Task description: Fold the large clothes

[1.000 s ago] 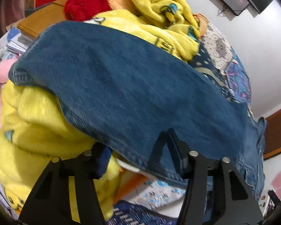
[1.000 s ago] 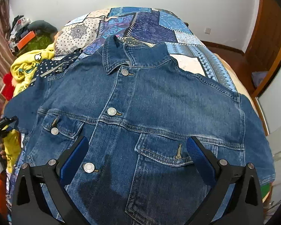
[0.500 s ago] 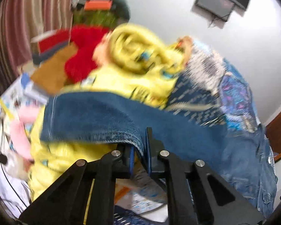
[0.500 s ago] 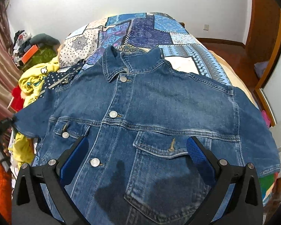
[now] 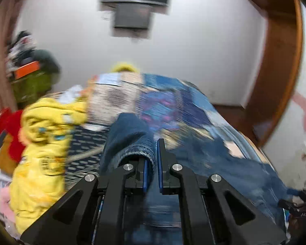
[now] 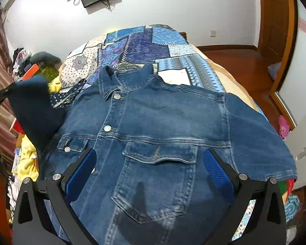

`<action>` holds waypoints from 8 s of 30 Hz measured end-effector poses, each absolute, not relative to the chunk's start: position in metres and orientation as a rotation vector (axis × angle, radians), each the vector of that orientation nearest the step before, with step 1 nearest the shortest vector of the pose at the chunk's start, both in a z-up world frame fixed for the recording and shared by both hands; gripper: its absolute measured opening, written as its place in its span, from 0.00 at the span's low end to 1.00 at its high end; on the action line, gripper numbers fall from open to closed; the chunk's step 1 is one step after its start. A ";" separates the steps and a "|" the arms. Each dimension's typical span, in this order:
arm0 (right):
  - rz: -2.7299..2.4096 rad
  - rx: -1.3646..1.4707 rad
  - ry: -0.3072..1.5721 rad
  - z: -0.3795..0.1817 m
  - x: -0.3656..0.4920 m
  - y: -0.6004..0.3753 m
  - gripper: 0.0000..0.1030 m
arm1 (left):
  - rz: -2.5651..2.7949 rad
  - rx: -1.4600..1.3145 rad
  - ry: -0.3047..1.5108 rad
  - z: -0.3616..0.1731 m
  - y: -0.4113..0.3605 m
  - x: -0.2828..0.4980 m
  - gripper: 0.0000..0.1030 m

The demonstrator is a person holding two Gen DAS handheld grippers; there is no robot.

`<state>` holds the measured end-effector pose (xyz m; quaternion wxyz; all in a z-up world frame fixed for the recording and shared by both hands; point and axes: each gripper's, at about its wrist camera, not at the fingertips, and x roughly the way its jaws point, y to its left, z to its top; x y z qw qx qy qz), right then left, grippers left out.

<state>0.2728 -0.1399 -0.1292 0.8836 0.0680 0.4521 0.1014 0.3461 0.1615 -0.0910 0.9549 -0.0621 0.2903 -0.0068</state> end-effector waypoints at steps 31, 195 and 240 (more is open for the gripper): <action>0.166 0.111 0.938 -0.137 0.254 -0.180 1.00 | -0.252 -0.257 0.994 -0.184 0.086 0.320 0.75; 0.167 0.133 0.872 -0.130 0.253 -0.233 0.57 | -0.377 0.046 0.948 -0.145 -0.071 0.327 0.81; 0.172 0.035 1.002 -0.169 0.274 -0.201 0.57 | -0.138 -0.145 0.993 -0.190 0.091 0.325 0.11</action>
